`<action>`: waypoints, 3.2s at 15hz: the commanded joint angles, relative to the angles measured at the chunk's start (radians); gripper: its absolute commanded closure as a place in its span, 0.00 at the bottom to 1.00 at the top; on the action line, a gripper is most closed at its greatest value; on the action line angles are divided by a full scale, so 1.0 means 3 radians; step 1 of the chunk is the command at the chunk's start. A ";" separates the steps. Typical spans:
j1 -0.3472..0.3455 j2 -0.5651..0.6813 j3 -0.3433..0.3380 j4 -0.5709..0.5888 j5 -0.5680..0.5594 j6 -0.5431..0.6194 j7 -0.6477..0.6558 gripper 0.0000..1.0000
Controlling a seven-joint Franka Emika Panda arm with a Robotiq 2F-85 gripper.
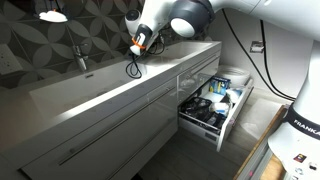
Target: Put the blue towel in the open drawer
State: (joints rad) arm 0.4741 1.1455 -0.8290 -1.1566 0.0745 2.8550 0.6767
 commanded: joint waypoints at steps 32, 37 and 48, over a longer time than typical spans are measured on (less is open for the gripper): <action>0.1355 -0.0709 -0.1421 -0.3782 0.0096 -0.0036 0.1004 0.75; 0.1142 -0.0861 -0.1253 -0.3774 0.0107 0.0123 0.0789 0.75; 0.0819 -0.1016 -0.1121 -0.4283 0.0019 0.0629 0.0039 0.94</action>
State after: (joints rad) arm 0.7965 0.9008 -1.1998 -2.3837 0.0904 2.9328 0.7988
